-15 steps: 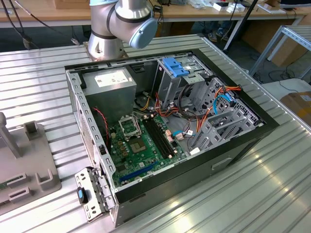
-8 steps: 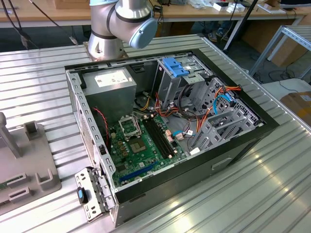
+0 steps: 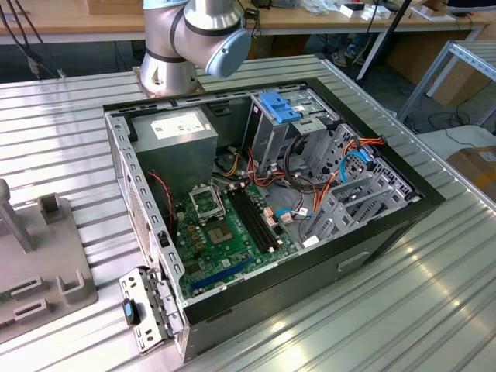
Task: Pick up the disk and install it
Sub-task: 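Pick up the disk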
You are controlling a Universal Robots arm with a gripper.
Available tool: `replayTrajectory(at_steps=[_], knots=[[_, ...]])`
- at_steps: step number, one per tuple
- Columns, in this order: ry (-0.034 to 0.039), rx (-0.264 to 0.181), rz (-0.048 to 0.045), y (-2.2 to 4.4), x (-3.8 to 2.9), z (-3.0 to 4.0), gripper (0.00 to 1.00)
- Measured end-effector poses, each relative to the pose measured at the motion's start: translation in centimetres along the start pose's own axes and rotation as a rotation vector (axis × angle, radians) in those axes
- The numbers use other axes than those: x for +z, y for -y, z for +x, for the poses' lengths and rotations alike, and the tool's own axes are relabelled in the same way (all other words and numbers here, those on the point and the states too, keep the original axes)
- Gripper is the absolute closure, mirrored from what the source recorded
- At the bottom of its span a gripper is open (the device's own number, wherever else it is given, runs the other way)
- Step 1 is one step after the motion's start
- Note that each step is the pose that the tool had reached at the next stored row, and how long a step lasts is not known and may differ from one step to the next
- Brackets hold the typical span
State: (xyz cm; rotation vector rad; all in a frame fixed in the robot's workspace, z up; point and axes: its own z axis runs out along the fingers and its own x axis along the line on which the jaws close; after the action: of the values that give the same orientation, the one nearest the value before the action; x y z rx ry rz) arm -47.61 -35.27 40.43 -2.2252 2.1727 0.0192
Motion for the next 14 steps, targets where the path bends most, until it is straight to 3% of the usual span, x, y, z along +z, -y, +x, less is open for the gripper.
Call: replayTrajectory(at_steps=[5, 6, 9, 14], knots=[[-0.0001, 0.0, 0.0, 0.01, -0.42, -0.01, 0.63], [0.0, 0.0, 0.0001, 0.01, -1.21, -0.04, 0.63], [0.0, 0.0, 0.0001, 0.04, -2.59, -0.08, 0.63], [0.0, 0.0, 0.0001, 0.06, -4.07, -0.13, 0.63]])
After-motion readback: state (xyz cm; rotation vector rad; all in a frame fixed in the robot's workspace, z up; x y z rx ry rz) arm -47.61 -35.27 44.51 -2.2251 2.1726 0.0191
